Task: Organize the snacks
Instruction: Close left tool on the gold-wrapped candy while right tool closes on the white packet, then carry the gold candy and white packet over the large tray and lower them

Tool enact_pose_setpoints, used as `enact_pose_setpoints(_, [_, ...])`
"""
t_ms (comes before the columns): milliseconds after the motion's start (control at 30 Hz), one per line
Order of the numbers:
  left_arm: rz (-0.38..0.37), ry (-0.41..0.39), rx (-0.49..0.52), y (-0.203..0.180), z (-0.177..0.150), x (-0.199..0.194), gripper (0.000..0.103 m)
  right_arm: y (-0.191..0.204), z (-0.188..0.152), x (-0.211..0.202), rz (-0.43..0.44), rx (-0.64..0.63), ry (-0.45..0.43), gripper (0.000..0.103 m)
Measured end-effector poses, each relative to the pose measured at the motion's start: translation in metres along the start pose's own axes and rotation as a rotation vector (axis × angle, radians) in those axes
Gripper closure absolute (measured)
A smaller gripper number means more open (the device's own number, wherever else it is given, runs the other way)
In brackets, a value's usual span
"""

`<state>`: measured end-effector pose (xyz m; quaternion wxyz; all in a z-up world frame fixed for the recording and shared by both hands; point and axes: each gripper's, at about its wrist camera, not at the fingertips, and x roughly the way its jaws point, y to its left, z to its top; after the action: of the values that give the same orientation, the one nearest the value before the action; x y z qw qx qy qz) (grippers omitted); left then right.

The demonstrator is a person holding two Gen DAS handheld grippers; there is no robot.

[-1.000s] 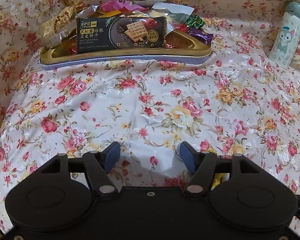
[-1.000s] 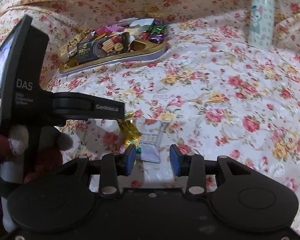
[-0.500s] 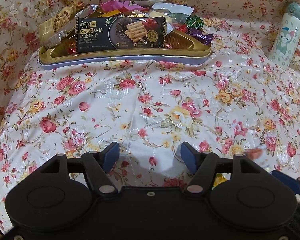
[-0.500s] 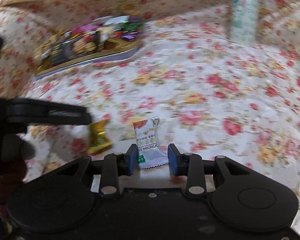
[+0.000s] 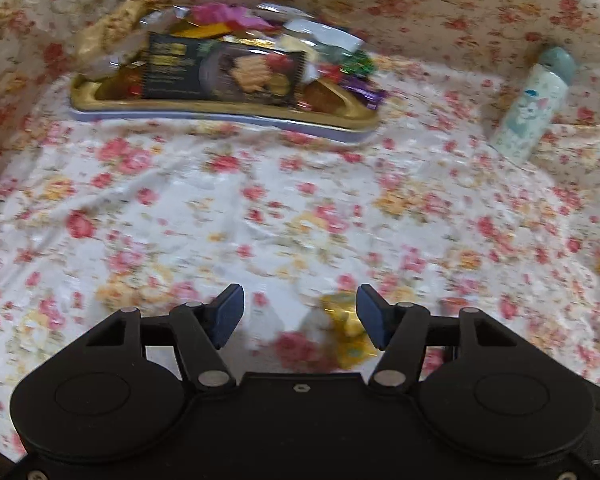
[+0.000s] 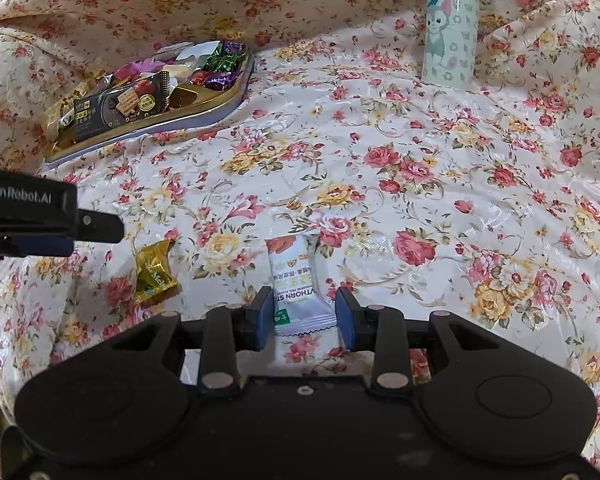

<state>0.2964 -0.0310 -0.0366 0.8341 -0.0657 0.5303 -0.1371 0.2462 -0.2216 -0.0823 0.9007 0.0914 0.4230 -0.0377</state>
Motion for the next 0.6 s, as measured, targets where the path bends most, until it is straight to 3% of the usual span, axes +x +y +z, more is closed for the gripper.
enact_pose_setpoints(300, [-0.013, 0.045, 0.006, -0.022, -0.001, 0.020, 0.040, -0.004, -0.001, -0.001, 0.024, 0.001, -0.008, 0.067])
enact_pose_setpoints(400, [-0.014, 0.070, -0.004, -0.022, 0.000, 0.026, 0.056, -0.005, -0.003, -0.002, 0.026, 0.003, -0.012, 0.067])
enact_pose_setpoints(500, [-0.012, 0.072, -0.004, -0.023, -0.001, 0.028, 0.060, -0.005, -0.003, -0.003, 0.030, 0.008, -0.013, 0.067])
enact_pose_setpoints(600, [-0.005, 0.070, 0.001, -0.023, -0.002, 0.027, 0.072, -0.006, -0.003, -0.004, 0.033, 0.010, -0.014, 0.067])
